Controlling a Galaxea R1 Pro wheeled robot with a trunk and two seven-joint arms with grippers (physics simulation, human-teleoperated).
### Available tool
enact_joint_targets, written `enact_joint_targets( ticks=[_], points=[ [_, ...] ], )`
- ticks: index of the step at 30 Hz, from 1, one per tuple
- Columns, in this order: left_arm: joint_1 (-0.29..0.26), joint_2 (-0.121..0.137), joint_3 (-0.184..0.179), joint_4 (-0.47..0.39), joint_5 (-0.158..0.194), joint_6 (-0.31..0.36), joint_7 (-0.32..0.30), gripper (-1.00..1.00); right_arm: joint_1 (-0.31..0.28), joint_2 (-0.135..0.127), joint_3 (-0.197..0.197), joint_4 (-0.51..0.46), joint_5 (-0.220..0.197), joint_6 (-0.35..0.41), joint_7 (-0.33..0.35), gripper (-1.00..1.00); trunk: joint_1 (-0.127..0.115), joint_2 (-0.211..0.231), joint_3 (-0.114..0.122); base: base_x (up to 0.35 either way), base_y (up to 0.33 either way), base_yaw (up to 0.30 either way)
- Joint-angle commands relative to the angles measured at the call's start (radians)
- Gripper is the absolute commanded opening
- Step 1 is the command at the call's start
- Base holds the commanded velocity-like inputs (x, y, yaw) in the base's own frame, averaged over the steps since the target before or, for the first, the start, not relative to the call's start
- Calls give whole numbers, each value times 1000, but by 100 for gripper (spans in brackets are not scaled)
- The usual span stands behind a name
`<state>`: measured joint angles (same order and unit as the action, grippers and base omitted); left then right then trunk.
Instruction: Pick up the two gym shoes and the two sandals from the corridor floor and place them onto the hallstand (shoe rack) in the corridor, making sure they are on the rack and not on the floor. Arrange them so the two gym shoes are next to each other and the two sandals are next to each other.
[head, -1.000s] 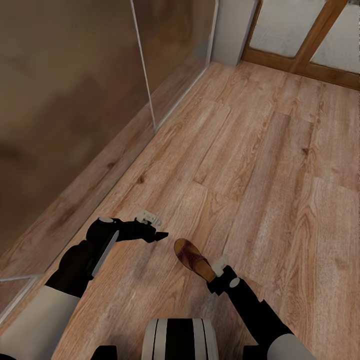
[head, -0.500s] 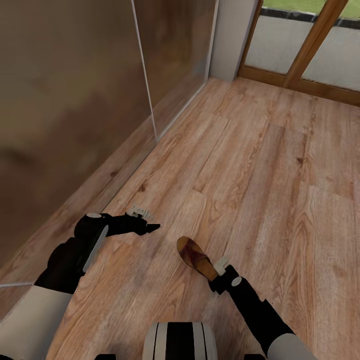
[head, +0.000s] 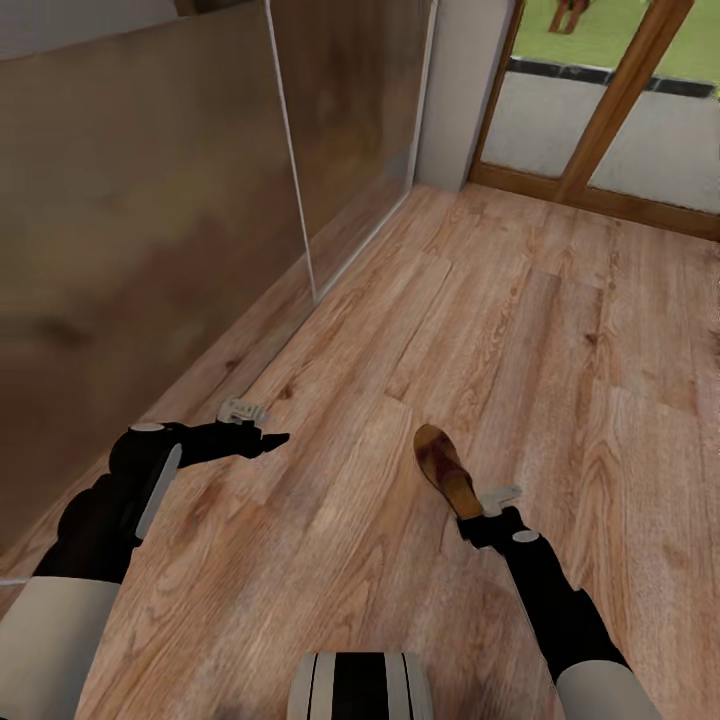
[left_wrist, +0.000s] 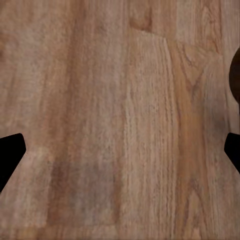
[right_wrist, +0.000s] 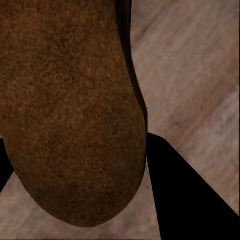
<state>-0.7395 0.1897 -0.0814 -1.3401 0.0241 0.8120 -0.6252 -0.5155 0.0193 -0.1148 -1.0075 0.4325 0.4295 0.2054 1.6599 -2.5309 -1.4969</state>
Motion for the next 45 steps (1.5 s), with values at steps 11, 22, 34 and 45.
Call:
enact_joint_targets(
  ticks=[11,22,34,45],
  points=[
    [6,-64,-2,125,7,-95,2,100,1,2,-8,-89,-30,55,9,-100,-5,2,42,0,0,0],
    [28,-97,-1,402,74,-336,5,100,2,2,-8,-96,-32,55,10,-100,-10,5,90,0,0,-86],
    [29,-98,1,496,102,-395,5,100,1,2,-7,-88,-249,55,11,-100,-15,8,150,0,0,-218],
    [29,-98,25,536,143,-423,7,100,1,2,-5,-86,-293,52,8,-100,-20,10,203,0,0,-259]
  ],
)
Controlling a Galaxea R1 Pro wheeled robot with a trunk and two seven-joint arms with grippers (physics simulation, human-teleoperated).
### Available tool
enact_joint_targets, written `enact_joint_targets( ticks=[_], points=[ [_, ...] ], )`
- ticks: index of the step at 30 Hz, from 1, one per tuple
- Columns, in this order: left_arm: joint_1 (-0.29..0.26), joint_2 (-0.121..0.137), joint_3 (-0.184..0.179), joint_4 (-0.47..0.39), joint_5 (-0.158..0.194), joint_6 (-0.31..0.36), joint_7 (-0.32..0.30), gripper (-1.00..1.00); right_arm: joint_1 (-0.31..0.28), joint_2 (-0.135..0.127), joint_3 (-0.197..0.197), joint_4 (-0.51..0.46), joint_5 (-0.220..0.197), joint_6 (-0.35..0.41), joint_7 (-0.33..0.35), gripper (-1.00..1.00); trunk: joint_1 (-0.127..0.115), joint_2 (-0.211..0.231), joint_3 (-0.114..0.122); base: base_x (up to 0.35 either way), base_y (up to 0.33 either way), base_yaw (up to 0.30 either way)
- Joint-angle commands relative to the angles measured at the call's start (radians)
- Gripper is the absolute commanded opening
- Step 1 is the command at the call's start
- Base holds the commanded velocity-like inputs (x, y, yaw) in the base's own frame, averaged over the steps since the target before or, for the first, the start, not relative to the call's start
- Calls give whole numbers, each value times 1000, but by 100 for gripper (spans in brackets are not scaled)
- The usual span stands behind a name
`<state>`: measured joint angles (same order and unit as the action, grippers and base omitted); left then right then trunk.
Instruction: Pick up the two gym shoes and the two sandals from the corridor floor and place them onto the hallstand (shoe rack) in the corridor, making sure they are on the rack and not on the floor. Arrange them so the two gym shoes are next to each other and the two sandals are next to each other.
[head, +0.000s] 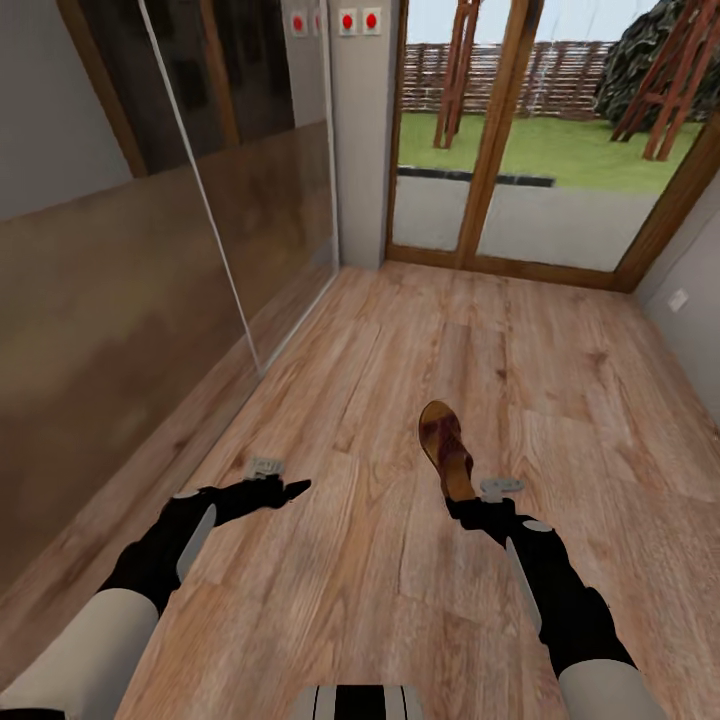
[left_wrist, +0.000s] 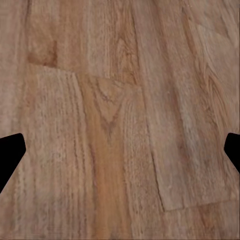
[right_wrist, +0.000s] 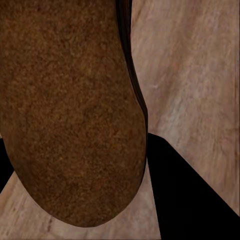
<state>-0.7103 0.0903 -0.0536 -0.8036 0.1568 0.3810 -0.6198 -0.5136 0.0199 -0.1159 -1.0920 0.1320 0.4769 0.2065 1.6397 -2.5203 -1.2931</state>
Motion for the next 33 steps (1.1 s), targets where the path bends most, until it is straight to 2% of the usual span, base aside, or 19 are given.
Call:
enact_joint_targets(
  ticks=[1,3,6,16,33],
  points=[
    [0,1,2,1,26,1,2,100,-1,1,-4,-1,8,4,7,-100,-1,0,4,0,0,-267],
    [0,2,6,4,48,-6,2,100,0,2,-4,-2,8,4,8,-100,-1,0,14,0,0,-260],
    [0,2,9,6,60,-10,2,100,0,1,-4,-3,8,3,7,-100,-3,1,29,0,0,-234],
    [0,2,9,11,64,-11,2,100,0,2,-5,-9,8,3,8,-100,-7,4,71,0,0,-40],
    [0,2,9,35,64,-12,2,100,0,2,-5,-9,8,3,8,-100,-15,7,164,0,0,0]
  ],
)
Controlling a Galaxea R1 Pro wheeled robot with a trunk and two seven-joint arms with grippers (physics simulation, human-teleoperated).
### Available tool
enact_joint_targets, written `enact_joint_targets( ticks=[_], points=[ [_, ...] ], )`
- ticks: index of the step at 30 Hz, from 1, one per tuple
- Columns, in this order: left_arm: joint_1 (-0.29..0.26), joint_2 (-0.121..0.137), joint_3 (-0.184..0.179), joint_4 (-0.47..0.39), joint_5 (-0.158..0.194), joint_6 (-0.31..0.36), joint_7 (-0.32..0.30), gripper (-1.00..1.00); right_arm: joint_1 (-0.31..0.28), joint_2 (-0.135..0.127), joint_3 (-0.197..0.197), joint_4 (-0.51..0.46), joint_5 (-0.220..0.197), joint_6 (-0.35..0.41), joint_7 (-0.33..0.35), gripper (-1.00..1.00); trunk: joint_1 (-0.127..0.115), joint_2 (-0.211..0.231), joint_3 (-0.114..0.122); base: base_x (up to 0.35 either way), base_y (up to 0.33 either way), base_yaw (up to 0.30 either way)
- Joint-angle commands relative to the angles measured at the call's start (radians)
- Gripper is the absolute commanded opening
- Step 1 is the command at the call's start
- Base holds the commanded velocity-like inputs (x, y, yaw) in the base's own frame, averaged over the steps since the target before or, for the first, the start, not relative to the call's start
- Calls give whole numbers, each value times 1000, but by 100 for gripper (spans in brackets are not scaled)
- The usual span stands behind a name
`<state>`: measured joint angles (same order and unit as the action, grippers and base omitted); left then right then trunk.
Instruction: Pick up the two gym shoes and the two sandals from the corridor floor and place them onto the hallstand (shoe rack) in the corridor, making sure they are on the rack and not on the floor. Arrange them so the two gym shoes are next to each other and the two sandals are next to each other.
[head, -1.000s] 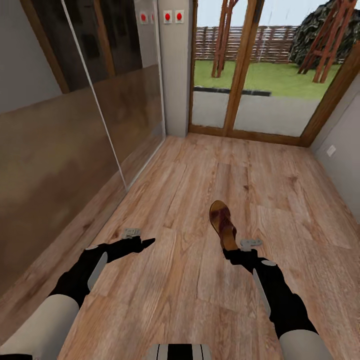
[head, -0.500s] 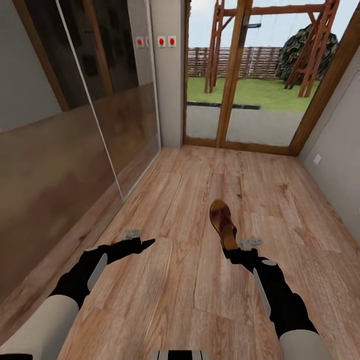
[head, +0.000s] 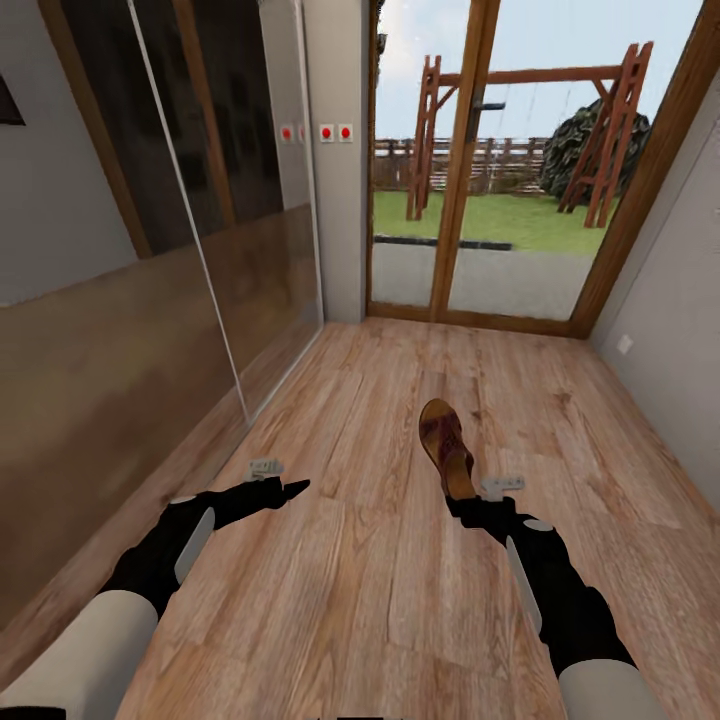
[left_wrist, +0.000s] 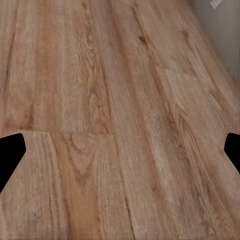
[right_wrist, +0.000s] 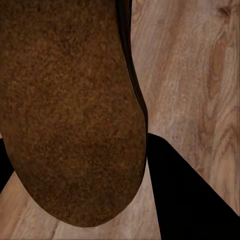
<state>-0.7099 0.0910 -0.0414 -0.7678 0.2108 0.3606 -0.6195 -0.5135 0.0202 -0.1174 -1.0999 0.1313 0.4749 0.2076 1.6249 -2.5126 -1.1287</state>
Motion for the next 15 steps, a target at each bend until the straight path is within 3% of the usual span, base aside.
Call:
enact_joint_targets(
  ticks=[1,15],
  points=[
    [0,1,-3,-1,10,9,1,100,0,1,-4,-1,8,5,7,-100,-1,0,5,0,0,0],
    [0,1,-3,-1,10,8,1,100,0,1,-4,0,8,5,7,-100,-7,3,82,0,0,0]
  ],
)
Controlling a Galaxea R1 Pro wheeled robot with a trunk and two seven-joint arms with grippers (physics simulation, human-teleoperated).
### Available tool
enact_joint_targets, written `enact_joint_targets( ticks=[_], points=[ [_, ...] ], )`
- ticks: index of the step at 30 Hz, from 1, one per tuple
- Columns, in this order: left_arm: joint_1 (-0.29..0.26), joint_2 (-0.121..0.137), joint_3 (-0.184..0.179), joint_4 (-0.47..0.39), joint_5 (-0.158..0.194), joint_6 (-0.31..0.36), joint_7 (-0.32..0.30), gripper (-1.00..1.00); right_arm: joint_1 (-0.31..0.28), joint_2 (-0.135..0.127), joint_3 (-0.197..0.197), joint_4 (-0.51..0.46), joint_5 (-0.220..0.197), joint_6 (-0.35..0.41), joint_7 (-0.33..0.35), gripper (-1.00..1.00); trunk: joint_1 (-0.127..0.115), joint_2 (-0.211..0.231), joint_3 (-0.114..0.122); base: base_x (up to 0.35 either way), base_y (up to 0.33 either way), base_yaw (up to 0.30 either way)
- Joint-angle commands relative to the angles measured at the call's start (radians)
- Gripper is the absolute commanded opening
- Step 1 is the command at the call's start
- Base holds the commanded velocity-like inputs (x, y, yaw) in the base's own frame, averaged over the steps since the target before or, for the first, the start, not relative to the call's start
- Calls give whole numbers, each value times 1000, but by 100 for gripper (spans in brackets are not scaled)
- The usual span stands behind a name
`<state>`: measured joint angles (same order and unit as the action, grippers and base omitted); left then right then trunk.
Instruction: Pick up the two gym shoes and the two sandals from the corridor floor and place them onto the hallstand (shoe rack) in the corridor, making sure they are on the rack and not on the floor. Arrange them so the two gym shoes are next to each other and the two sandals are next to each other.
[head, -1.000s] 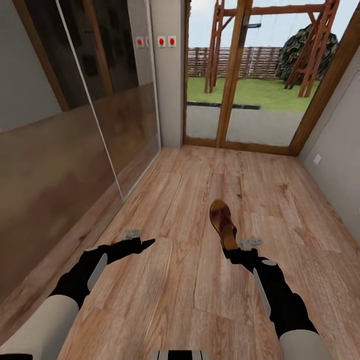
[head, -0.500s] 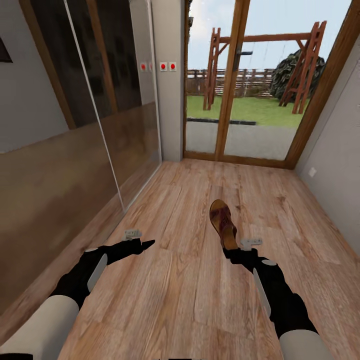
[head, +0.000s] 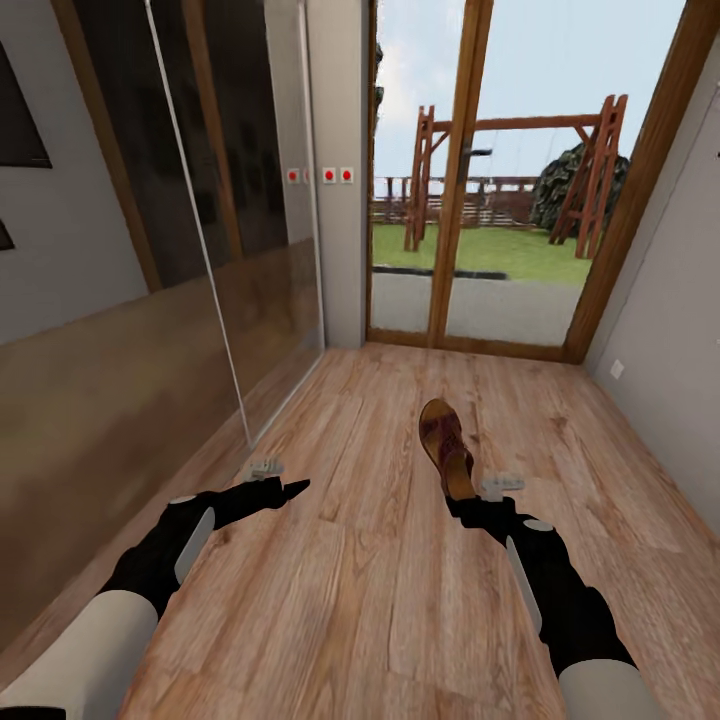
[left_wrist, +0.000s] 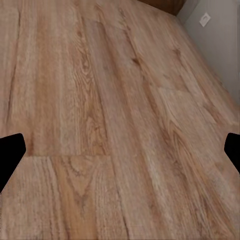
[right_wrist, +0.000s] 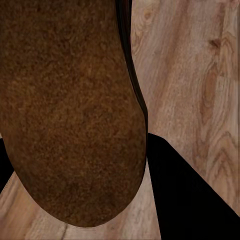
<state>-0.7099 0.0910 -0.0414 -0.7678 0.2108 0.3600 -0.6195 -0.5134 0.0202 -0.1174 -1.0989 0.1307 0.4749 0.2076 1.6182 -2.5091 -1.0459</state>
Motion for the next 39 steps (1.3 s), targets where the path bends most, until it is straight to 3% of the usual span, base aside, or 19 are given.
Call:
enact_joint_targets(
  ticks=[1,6,20,39],
  points=[
    [0,1,-3,-1,10,8,1,100,0,1,-4,-2,8,5,7,-100,-1,0,5,0,0,0],
    [0,1,-3,-1,10,9,1,100,0,1,-4,-2,9,5,7,-100,-3,1,32,0,0,0],
    [0,1,-3,-1,10,8,1,100,-1,1,-4,-1,9,5,7,-100,-3,1,55,18,8,0],
    [0,1,-3,-1,10,10,1,100,0,1,-4,-3,9,5,7,-100,-3,1,76,266,205,-13]
  ],
)
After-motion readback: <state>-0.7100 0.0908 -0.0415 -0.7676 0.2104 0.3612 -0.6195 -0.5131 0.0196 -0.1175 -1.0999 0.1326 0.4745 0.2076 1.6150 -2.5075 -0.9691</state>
